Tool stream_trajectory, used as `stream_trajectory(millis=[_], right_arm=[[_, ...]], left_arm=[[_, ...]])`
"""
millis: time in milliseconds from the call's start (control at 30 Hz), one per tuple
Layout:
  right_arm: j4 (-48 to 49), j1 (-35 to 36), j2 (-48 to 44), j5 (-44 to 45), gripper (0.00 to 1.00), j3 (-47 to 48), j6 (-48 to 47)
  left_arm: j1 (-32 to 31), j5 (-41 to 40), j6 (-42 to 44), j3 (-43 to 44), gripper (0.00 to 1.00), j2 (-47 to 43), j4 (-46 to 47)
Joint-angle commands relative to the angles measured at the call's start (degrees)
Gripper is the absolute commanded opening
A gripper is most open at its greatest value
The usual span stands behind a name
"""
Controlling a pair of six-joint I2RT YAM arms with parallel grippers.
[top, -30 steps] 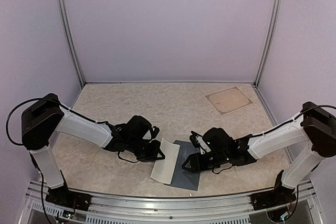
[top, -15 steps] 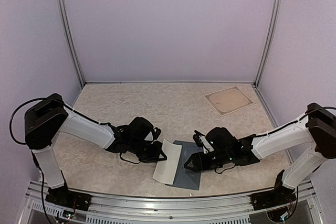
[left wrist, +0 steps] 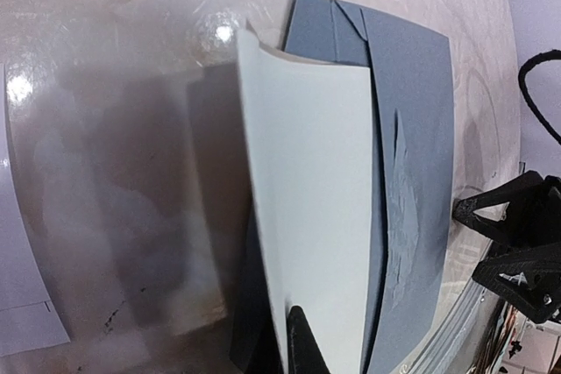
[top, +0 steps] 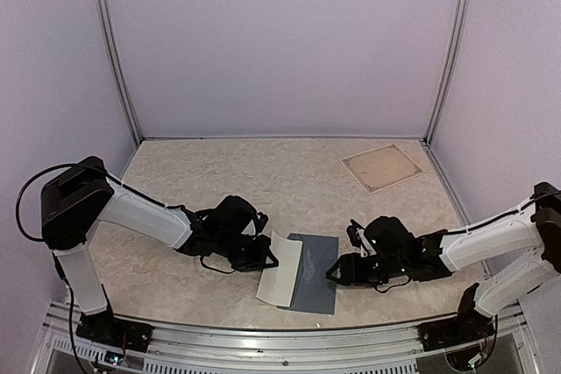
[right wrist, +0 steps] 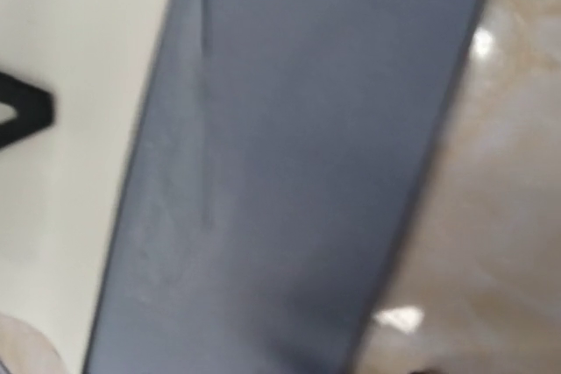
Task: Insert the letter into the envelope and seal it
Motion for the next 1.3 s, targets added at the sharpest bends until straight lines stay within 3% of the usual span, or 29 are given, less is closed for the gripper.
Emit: stream_trajectory(millis=[0, 867, 1267], right_arm=[[1.3, -0.7, 4.5, -2.4, 0.58, 0.7, 0.6], [1.8, -0.8, 7.8, -4.3, 0.55, 2.4, -0.4], [0.8, -0.7, 7.7, -3.4, 0.50, 2.3, 0.2]], left_arm=[[-0.6, -1.2, -0.7, 0.0, 0.00, 0.3, 1.0], [-1.8, -2.4, -2.3, -0.9, 0.00, 1.8, 8.4], [-1.9, -8.3, 2.8, 0.5, 0.00, 0.1, 4.6]])
